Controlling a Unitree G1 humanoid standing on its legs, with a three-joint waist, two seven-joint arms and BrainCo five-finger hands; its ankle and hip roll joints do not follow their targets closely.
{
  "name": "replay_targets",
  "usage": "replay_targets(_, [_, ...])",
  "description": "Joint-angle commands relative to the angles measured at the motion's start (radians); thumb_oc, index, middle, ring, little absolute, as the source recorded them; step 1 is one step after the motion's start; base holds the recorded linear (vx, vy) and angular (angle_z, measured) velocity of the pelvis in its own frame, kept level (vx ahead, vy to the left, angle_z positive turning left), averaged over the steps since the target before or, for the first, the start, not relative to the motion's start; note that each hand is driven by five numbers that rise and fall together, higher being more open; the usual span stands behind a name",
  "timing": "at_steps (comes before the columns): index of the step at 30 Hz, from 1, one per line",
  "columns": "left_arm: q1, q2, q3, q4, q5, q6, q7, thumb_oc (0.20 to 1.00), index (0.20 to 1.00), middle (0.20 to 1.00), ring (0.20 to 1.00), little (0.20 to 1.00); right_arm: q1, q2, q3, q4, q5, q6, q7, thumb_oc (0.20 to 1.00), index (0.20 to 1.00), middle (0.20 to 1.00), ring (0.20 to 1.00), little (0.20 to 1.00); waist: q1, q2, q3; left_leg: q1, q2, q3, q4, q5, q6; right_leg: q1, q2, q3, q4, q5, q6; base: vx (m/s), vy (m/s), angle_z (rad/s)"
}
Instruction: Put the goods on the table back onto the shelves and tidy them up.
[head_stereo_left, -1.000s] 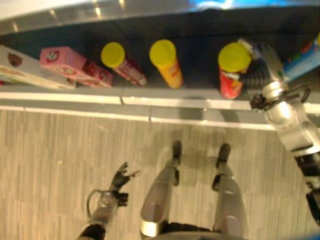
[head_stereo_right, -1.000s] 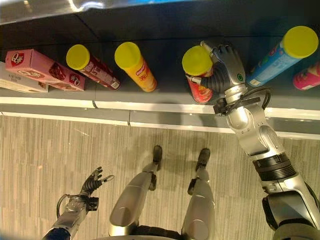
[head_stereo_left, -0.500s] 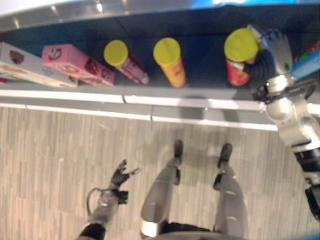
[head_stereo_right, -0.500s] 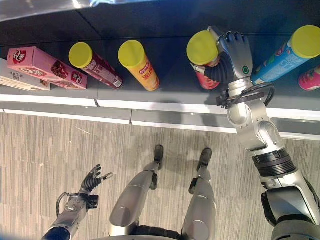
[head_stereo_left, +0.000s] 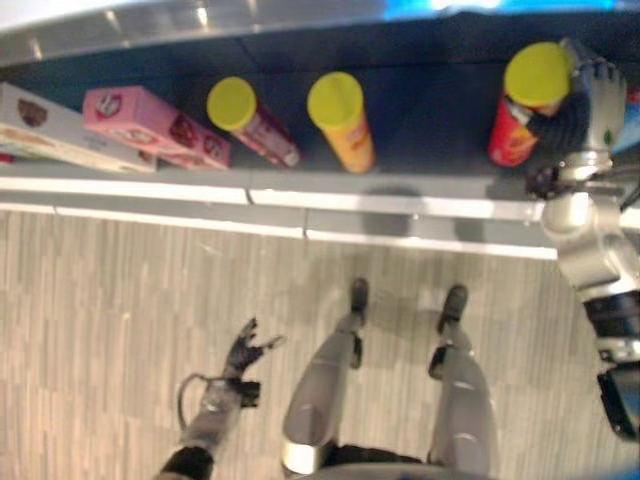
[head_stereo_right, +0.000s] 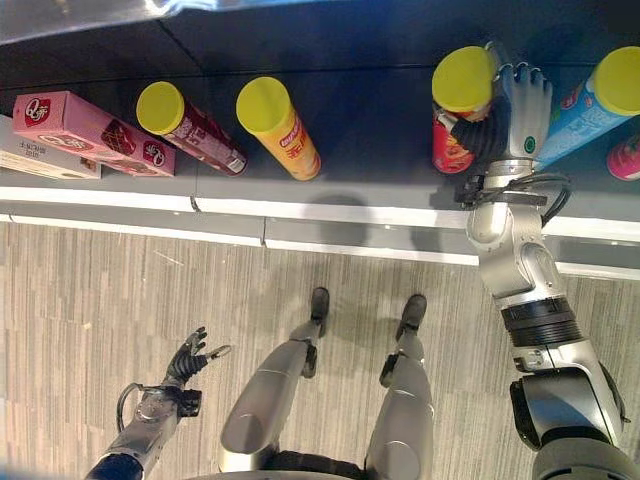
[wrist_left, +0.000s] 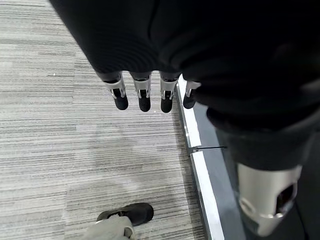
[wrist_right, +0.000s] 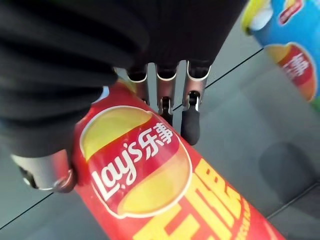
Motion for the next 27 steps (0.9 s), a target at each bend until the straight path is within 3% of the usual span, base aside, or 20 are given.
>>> replay_targets(1, [0.046,0.051,-0.039,-0.02,-0.034,-0.02,0.028,1.0,1.0,1.0,1.0,1.0,-0.054,-0.029,-0.042,-0.038,0.036,0.006,-0.063,0.2,0.2,0.2,0.2,0.2,0.001,0.002,-0.05,-0.091,0.032,-0.044,0.101,-0.1,-0.056,-0.027,-0.122,0.025,0.077,-0.045,0.083,0.0,0.0,0.0])
replay_targets(13, [0.033,0.027,-0.053,-0.011,-0.024,-0.008,0.056,1.0,1.0,1.0,1.0,1.0,0.014,0.063,-0.07,-0.147,0.045,0.001,-0.088,0.2,0.2,0.2,0.2,0.2,-0.019,-0.015,-0.041,-0.1,0.029,-0.041,0.11,-0.105,-0.054,-0.028,-0.123,0.025,0.066,-0.034,0.084,0.0,0.005,0.01])
replay_targets(27, [0.037,0.01,-0.043,-0.004,-0.023,0.002,0.081,1.0,1.0,1.0,1.0,1.0,0.101,0.103,-0.088,-0.23,0.064,-0.002,-0.082,0.2,0.2,0.2,0.2,0.2,-0.045,-0.047,-0.043,-0.084,0.039,-0.035,0.098,-0.105,-0.06,-0.015,-0.112,0.029,0.047,-0.028,0.084,0.0,0.0,0.0])
